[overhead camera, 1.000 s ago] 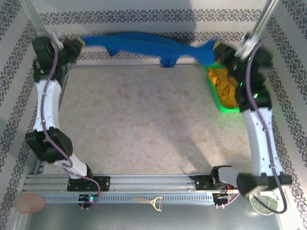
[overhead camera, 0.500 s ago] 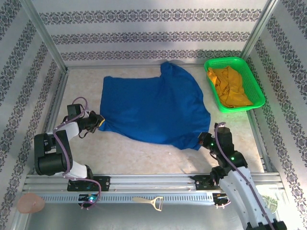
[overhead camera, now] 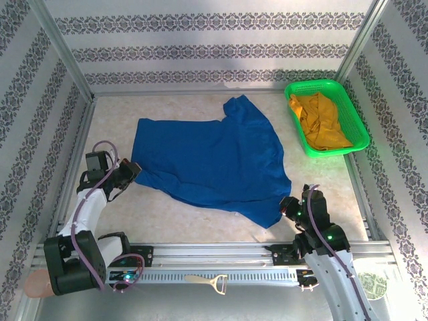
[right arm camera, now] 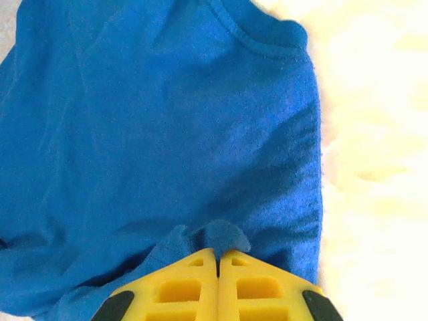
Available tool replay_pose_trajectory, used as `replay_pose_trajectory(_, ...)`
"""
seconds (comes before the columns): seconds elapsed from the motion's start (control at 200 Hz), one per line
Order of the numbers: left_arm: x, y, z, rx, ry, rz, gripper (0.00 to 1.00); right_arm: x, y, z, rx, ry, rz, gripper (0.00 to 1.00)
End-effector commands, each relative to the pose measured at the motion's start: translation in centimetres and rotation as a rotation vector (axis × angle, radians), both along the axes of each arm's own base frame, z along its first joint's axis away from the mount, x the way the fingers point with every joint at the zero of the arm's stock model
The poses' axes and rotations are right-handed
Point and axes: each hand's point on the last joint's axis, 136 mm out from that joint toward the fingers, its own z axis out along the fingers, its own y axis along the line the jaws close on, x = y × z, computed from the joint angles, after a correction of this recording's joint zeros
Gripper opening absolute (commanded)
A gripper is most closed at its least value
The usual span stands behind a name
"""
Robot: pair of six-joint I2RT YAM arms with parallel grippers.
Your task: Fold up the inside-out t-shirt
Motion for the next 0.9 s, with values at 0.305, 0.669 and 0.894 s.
replay_pose_trajectory(0.305, -1.9, 1.0, 1.1, 0.052, 0.079, 0.063, 0.85, -2.2, -1.0, 2.5, 0.021, 0.047, -0.084, 0.71)
replay_pose_trajectory(0.669, 7.2, 3.9, 9.7, 0.054, -0.079, 0.148, 1.00, 12.0, 2.2, 10.7, -0.137, -0.058, 0.039, 0.67)
replay_pose_trajectory(0.894, 16.5, 0.3, 6.3, 0.023, 0.028, -0.089, 1.00, 24.8, 8.2, 9.1, -0.122, 0.015, 0.230, 0.49)
